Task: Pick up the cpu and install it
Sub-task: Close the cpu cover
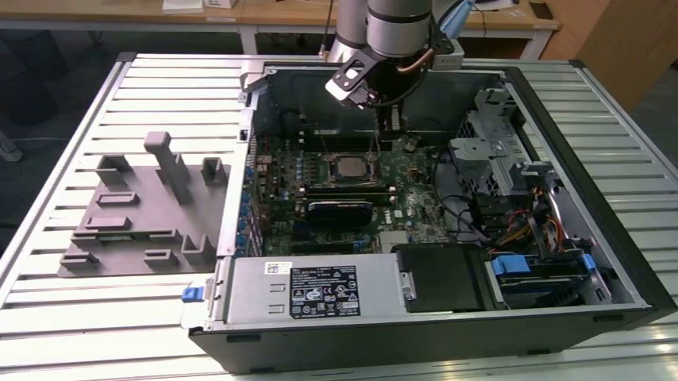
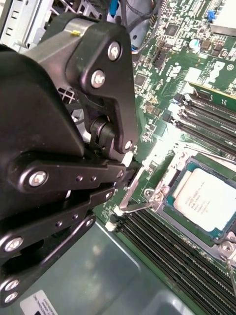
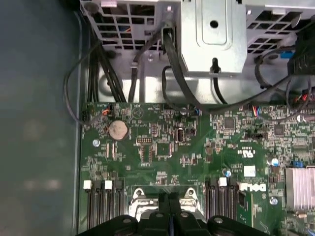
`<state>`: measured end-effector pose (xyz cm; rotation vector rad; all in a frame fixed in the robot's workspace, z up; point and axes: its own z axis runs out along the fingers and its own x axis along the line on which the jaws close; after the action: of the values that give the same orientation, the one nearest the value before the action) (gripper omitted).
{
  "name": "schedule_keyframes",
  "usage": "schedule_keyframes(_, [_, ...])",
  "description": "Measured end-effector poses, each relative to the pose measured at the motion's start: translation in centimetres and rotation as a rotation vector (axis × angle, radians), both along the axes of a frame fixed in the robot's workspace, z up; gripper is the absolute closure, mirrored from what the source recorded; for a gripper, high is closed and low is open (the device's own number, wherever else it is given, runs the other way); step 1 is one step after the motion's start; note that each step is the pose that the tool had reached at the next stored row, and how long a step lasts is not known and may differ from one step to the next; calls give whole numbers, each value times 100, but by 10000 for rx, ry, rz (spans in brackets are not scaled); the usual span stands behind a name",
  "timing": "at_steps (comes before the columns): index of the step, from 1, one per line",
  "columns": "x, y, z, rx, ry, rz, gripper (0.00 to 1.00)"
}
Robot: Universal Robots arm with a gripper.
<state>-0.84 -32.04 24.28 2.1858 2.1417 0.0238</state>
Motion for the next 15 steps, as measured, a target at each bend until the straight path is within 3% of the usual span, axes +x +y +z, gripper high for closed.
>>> schedule_keyframes(15, [-45,0,-16,23,0,1,89])
